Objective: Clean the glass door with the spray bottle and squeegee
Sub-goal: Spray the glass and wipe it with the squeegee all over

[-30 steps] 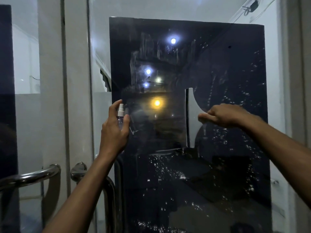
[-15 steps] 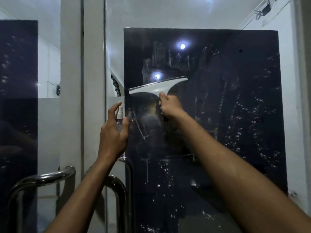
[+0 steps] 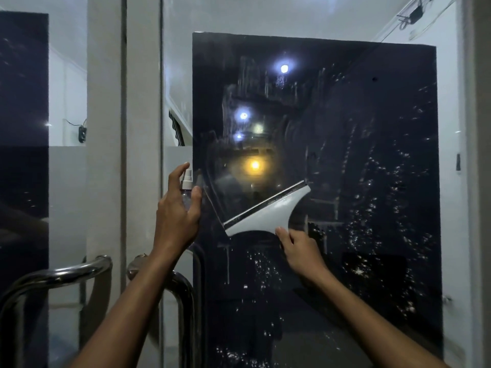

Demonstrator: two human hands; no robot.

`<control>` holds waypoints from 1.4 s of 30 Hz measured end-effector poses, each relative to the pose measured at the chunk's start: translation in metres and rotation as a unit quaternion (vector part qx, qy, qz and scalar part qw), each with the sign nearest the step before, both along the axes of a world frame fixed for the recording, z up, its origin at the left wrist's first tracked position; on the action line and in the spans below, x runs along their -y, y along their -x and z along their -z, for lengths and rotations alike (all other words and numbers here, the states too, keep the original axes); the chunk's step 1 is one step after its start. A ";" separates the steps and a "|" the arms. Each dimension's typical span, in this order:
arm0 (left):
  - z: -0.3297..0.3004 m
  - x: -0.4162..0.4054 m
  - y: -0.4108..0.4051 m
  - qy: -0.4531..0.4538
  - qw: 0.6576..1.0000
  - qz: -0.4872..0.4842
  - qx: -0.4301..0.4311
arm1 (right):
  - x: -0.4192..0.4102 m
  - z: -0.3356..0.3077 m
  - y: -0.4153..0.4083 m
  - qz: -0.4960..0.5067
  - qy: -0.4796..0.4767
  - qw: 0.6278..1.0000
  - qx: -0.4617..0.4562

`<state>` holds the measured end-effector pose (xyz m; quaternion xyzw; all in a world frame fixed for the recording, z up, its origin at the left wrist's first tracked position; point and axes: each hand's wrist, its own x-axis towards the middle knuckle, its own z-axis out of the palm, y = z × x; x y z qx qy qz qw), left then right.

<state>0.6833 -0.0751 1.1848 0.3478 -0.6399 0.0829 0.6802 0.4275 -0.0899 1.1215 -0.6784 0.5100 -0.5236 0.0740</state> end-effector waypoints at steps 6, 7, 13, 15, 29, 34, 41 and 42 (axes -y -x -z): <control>-0.003 0.000 0.006 0.015 1.000 0.004 0.000 | -0.008 -0.056 -0.007 -0.015 0.113 0.990 -0.088; -0.005 0.000 0.006 0.018 1.000 0.001 0.001 | -0.009 -0.072 -0.011 -0.013 0.115 0.984 -0.137; -0.005 0.001 0.001 0.004 1.000 -0.004 -0.007 | -0.001 -0.139 -0.056 0.033 0.048 0.893 -0.447; -0.004 0.003 0.001 0.001 1.000 -0.002 -0.009 | 0.006 -0.145 -0.060 0.057 0.039 0.880 -0.470; -0.011 0.021 0.029 -0.001 1.000 0.012 0.020 | -0.004 -0.157 0.136 0.185 -0.037 0.889 -0.417; -0.030 0.018 0.035 0.026 0.999 -0.005 0.034 | -0.023 -0.157 0.164 0.216 -0.051 0.899 -0.377; -0.049 0.013 0.033 0.038 0.999 -0.011 0.021 | -0.024 -0.151 0.105 0.068 0.024 0.962 -0.262; -0.047 0.013 0.030 0.039 0.999 -0.014 0.014 | -0.020 -0.151 0.085 0.041 0.036 0.969 -0.240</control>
